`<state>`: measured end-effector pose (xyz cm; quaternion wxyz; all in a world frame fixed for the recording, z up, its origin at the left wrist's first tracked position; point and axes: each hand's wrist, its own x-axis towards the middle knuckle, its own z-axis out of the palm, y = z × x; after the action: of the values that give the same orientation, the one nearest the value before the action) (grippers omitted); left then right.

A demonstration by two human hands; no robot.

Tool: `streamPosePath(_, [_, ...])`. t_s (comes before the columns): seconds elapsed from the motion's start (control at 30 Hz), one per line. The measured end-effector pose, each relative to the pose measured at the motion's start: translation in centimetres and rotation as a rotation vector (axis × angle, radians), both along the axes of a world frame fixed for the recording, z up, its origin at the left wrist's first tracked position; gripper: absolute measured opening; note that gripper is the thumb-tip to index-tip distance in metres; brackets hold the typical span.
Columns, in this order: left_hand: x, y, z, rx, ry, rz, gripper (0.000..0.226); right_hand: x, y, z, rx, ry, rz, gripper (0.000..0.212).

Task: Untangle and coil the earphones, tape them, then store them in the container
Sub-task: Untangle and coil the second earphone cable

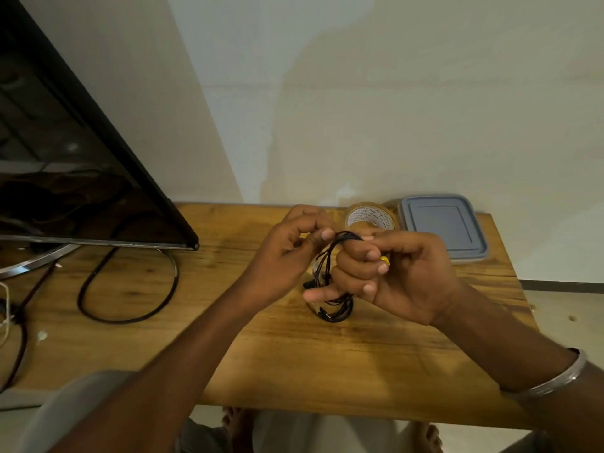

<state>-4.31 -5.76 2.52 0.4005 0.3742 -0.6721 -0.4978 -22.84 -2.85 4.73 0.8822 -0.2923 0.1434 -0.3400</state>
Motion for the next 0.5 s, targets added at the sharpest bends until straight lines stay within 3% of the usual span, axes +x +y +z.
streamPosePath(0.1, [-0.3,0.2,-0.1,0.061,-0.005,-0.013,0.015,-0.5,-0.4,0.0,0.015,0.001,-0.04,0.03])
streamPosePath(0.3, [0.1,0.5,0.2,0.258,0.034,-0.091,0.032,-0.9,-0.7,-0.2,-0.002,0.04,-0.072,0.028])
streamPosePath(0.43, [0.1,0.7,0.6,0.42,0.121,-0.129,0.022,-1.1,-1.1,-0.3,0.0,0.078,-0.112,0.027])
streamPosePath(0.5, [0.1,0.6,0.9,0.556,0.219,-0.163,0.039,-1.4,-1.3,-0.2,0.017,0.084,-0.136,0.027])
